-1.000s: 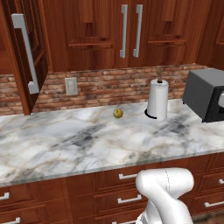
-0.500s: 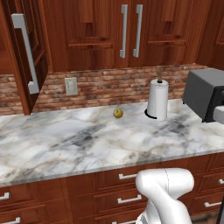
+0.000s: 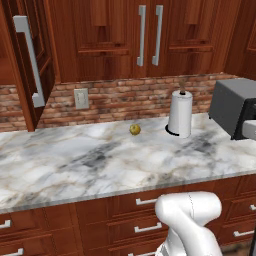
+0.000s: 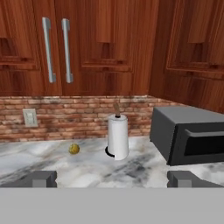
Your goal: Close all open cabinet doors.
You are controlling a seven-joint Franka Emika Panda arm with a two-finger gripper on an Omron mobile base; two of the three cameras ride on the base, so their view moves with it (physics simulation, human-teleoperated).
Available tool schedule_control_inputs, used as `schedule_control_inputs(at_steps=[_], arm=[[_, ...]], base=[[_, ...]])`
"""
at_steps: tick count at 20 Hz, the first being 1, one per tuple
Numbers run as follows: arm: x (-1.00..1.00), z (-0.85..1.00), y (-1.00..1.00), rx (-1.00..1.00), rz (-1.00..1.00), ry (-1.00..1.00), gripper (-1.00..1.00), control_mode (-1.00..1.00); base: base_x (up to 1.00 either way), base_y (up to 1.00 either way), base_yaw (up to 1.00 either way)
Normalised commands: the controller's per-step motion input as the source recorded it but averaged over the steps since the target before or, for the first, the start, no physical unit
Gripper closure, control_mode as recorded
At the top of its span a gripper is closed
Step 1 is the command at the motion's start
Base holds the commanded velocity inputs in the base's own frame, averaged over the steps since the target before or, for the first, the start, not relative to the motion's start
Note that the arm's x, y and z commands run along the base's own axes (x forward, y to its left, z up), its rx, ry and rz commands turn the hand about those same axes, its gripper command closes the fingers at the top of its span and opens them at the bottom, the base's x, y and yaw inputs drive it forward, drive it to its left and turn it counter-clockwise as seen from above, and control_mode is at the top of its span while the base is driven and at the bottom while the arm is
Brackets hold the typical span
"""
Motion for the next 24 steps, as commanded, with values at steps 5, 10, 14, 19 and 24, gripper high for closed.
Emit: schedule_control_inputs(at_steps=[5, 10, 14, 19, 24], arm=[[-0.03, 0.00, 0.00, 0.00, 0.00, 0.00, -1.00, 1.00], [0.00, 0.00, 0.00, 0.00, 0.00, 0.00, -1.00, 1.00], [0.00, 0.00, 0.00, 0.00, 0.00, 0.00, -1.00, 1.00], [0.00, 0.00, 0.00, 0.00, 0.00, 0.00, -1.00, 1.00], [0.00, 0.00, 0.00, 0.00, 0.00, 0.00, -1.00, 1.00]], base=[[-0.08, 0.00, 0.00], [-0.26, -0.55, 0.00], [-0.20, -0.89, -0.02], [-0.17, -0.89, -0.04], [-0.26, -0.77, -0.03]])
